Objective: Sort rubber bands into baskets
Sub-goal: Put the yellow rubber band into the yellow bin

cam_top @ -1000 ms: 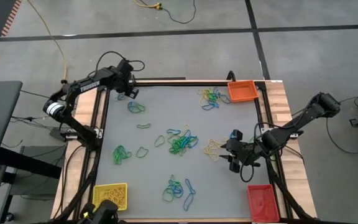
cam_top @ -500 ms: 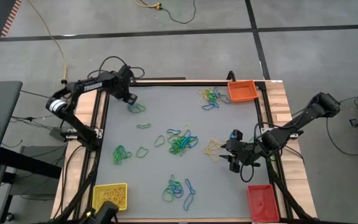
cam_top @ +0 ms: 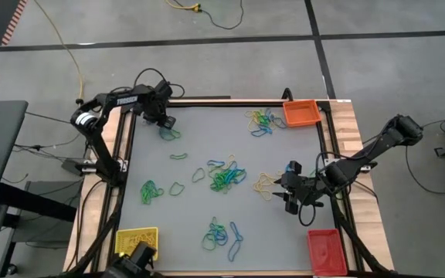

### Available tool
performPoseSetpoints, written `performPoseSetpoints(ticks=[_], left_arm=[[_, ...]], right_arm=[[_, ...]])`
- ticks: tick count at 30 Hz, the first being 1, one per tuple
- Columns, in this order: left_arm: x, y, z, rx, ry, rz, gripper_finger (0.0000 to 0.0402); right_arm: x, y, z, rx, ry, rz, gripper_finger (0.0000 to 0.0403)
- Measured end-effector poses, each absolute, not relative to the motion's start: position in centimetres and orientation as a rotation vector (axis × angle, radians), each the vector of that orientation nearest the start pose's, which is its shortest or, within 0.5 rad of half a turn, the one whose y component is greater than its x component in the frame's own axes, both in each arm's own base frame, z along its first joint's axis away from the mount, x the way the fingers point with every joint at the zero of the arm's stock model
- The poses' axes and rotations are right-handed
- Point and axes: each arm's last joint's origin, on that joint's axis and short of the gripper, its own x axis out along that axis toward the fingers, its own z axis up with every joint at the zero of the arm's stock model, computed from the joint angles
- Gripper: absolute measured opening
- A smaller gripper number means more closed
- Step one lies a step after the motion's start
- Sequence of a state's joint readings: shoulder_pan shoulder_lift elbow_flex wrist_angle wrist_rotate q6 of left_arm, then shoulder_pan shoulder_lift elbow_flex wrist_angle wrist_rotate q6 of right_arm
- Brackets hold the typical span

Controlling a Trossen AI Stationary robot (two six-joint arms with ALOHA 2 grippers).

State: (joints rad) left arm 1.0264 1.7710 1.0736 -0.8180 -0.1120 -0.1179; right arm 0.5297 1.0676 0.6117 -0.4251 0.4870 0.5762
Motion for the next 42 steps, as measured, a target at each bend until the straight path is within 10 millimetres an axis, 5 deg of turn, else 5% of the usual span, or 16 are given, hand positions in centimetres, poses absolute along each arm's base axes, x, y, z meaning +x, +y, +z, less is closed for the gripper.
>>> performPoseSetpoints(ticks=[24,35,42], left_arm=[[13.4,26.8,16.3,-0.976,1.395,1.016,0.0133],[15.8,28.8,13.8,-1.048,1.633,0.95,0.0133],[17.1,30.2,15.8,-0.962,1.674,0.943,0.0133]], right_arm=[[17.8,8.9,20.9,0.119,0.744,-0.179,0.0224],[17.8,8.9,20.9,0.119,0.744,-0.179,0.0224],[17.8,8.9,20.9,0.119,0.743,-0.179,0.0224]])
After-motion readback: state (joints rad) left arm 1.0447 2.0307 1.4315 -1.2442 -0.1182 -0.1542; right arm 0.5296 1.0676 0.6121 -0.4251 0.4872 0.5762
